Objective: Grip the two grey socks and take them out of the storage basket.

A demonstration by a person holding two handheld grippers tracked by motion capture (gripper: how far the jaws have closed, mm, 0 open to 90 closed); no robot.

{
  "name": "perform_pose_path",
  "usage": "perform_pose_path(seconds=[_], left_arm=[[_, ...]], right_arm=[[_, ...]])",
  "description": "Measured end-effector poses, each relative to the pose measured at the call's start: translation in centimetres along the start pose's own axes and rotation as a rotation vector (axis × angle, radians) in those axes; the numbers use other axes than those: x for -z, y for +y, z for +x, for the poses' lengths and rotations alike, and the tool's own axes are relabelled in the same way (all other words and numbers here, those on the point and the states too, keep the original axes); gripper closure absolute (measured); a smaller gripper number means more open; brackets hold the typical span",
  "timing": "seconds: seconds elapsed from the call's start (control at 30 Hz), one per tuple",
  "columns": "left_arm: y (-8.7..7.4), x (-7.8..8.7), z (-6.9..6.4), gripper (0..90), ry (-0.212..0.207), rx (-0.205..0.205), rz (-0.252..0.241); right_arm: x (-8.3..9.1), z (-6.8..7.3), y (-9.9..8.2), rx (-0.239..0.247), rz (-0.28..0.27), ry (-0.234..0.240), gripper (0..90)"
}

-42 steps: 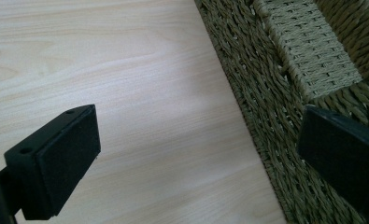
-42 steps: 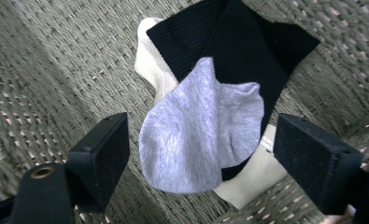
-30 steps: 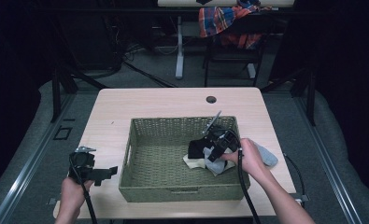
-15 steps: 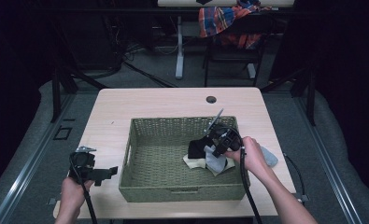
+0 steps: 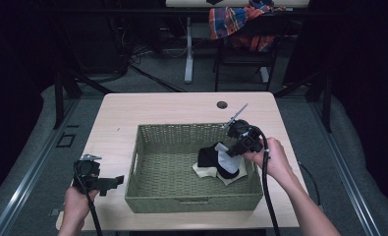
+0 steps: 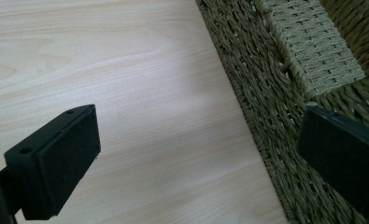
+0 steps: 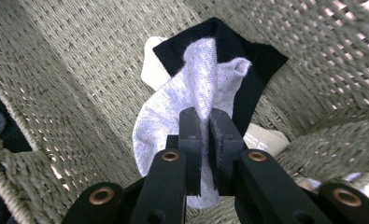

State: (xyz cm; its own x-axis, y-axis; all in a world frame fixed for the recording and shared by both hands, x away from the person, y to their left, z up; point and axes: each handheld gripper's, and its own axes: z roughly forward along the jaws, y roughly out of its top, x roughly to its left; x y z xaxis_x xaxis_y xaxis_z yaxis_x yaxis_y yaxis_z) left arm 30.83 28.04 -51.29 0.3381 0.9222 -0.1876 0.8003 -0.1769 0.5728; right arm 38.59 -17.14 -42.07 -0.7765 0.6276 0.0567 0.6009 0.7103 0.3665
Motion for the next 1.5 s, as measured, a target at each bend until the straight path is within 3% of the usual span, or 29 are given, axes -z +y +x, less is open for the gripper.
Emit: perform_pose_path(seconds=[0.93, 1.5], left_arm=[[0.0, 0.0, 0.0, 0.0, 0.003, -0.001, 0.002], [0.0, 0.0, 0.0, 0.0, -0.001, 0.0, -0.002]], right_arm=[[6.1, -0.7, -1.2, -0.027, -0.149, -0.045, 84.8], [8.6, -3.3, -3.5, -0.113, -0.19, -0.104, 84.8]])
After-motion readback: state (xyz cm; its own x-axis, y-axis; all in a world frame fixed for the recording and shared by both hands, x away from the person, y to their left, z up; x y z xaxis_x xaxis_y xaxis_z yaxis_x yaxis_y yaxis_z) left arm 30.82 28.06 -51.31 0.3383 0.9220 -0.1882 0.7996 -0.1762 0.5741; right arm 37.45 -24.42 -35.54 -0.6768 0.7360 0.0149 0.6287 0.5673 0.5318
